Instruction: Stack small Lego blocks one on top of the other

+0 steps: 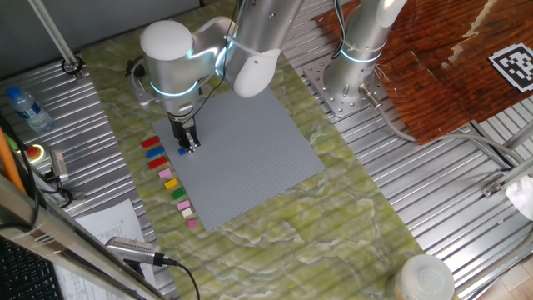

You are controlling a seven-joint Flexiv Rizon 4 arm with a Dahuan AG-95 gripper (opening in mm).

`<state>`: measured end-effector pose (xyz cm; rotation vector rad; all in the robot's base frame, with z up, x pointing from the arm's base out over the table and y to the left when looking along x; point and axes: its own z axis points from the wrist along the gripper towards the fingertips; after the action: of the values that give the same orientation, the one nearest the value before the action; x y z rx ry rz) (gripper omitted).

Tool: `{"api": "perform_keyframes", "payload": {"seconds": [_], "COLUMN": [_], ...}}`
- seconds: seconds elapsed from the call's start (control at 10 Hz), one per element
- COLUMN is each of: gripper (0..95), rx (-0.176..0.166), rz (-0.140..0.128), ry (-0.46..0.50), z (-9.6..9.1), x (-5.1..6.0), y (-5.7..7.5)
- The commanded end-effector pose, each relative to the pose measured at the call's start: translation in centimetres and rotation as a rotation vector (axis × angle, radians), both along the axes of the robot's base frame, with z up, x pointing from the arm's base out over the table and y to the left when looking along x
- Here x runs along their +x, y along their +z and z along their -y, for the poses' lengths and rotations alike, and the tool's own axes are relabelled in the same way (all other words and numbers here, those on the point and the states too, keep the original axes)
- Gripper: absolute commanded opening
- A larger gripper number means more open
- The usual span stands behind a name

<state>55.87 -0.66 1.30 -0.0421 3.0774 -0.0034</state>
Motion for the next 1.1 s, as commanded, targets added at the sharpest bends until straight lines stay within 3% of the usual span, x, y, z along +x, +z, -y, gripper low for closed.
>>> {"api": "perform_keyframes", "payload": {"seconds": [0.1,1.1], "gripper": [0.0,0.0], "rx": [-0.004,-0.005], "rz": [-0.002,-0.006], "ry": [-0.005,-0.009], "z": [-0.01,0.07], "x": [0.07,0.53], "y": [-1.02,-1.84]}}
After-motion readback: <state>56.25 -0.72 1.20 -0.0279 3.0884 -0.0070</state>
